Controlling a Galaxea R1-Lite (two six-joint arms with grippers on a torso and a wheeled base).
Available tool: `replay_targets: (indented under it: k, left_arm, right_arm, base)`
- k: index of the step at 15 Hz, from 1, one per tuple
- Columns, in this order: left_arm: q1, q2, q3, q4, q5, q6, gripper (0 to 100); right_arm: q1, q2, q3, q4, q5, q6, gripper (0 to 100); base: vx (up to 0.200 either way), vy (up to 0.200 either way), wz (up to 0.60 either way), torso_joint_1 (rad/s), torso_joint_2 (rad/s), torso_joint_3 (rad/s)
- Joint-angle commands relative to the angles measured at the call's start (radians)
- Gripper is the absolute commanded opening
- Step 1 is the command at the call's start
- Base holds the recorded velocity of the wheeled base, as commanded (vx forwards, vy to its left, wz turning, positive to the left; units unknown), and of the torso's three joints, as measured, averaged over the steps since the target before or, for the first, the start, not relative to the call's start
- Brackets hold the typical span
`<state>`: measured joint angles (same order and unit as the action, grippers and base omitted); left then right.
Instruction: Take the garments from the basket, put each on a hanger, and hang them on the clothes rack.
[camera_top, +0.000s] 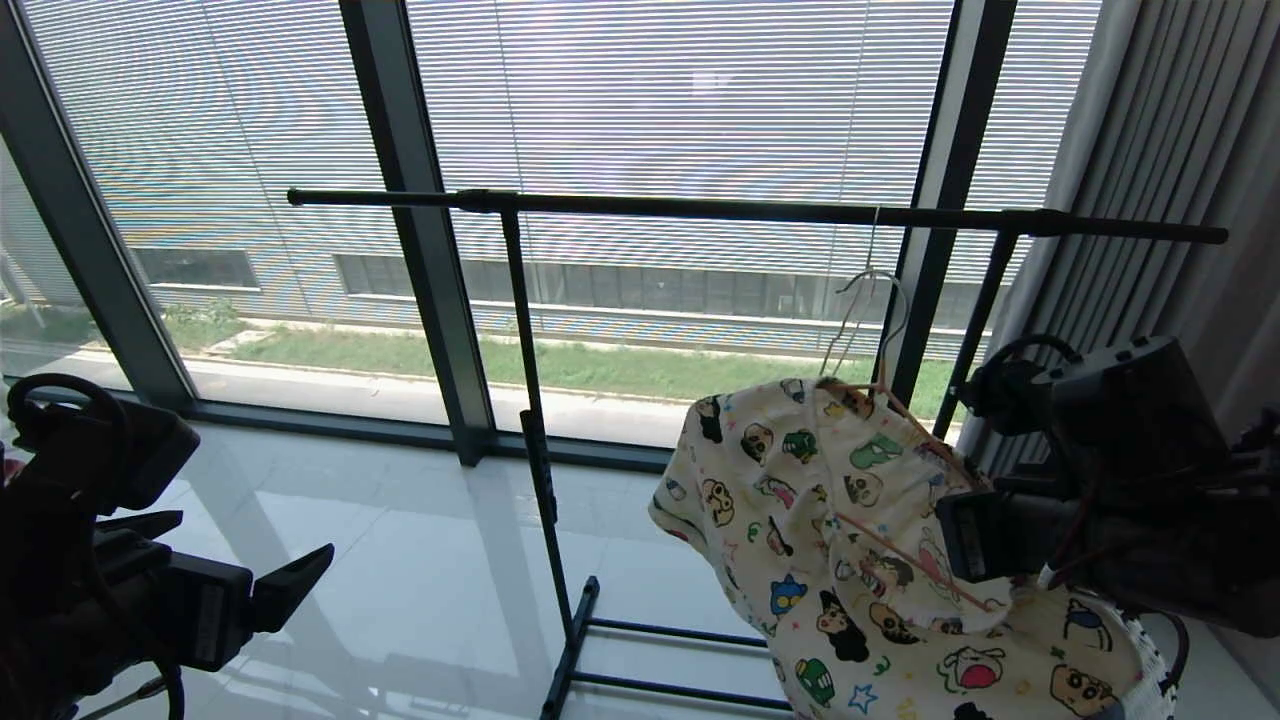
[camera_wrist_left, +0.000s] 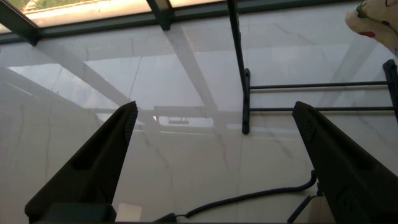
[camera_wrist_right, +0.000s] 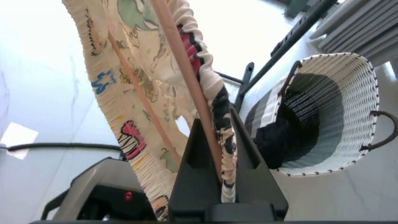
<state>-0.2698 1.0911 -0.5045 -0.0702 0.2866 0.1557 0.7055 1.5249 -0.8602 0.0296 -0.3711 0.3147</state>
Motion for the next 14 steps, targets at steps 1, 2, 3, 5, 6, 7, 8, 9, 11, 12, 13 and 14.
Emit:
replay_targets:
  k: [1, 2, 3, 5, 6, 7, 8, 9, 11, 12, 13, 14]
  left_arm:
    - [0.0, -0.007, 0.0, 0.0, 0.0, 0.001, 100]
    - [0.001, -0.007, 0.0, 0.0, 0.0, -0.001, 100]
    - [0.001, -0.007, -0.002, 0.0, 0.002, -0.001, 100]
    - [0.001, -0.007, -0.002, 0.0, 0.002, -0.001, 100]
    - [0.001, -0.008, 0.0, 0.0, 0.002, -0.001, 100]
    - [0.001, -0.008, 0.0, 0.0, 0.002, -0.001, 100]
    - [0.001, -0.008, 0.0, 0.0, 0.002, -0.001, 100]
    - [0.001, -0.007, 0.0, 0.0, 0.002, -0.001, 100]
    - [0.001, -0.005, 0.0, 0.0, 0.002, -0.001, 100]
    - [0.001, -0.007, 0.0, 0.0, 0.002, -0.001, 100]
    - [0.001, -0.007, 0.001, 0.0, 0.002, -0.002, 100]
    - [0.001, -0.007, 0.001, 0.0, 0.002, -0.002, 100]
  right_arm:
    - [0.012, 0.127, -0.109, 0.006, -0.019, 0.047, 0]
    - [0.015, 0.162, -0.161, 0.012, -0.023, 0.06, 0]
    - [0.015, 0.195, -0.206, 0.024, -0.035, 0.061, 0]
    - [0.017, 0.235, -0.247, 0.079, -0.092, 0.063, 0]
    - [0.015, 0.233, -0.234, 0.096, -0.098, 0.083, 0]
    - [0.017, 0.23, -0.226, 0.101, -0.1, 0.119, 0]
    - [0.017, 0.218, -0.22, 0.125, -0.103, 0.144, 0]
    - [0.017, 0.204, -0.211, 0.173, -0.121, 0.153, 0]
    - [0.0, 0.196, -0.14, 0.214, -0.218, 0.198, 0]
    - [-0.003, 0.193, -0.122, 0.214, -0.233, 0.215, 0]
    - [-0.005, 0.17, -0.079, 0.216, -0.238, 0.239, 0]
    - [-0.006, 0.153, -0.051, 0.216, -0.243, 0.239, 0]
  base:
    - [0.0, 0.0, 0.0, 0.0, 0.0, 0.0]
    - [0.0, 0.0, 0.0, 0.0, 0.0, 0.0]
    - [0.0, 0.0, 0.0, 0.0, 0.0, 0.0]
    - [0.0, 0.0, 0.0, 0.0, 0.0, 0.0]
    - [0.0, 0.0, 0.0, 0.0, 0.0, 0.0]
    - [0.0, 0.0, 0.0, 0.0, 0.0, 0.0]
    - [0.0, 0.0, 0.0, 0.0, 0.0, 0.0]
    - [0.0, 0.0, 0.0, 0.0, 0.0, 0.0]
    - [0.0, 0.0, 0.0, 0.0, 0.0, 0.0]
    - [0.0, 0.0, 0.0, 0.0, 0.0, 0.0]
    - [0.0, 0.0, 0.0, 0.0, 0.0, 0.0]
    - [0.0, 0.0, 0.0, 0.0, 0.0, 0.0]
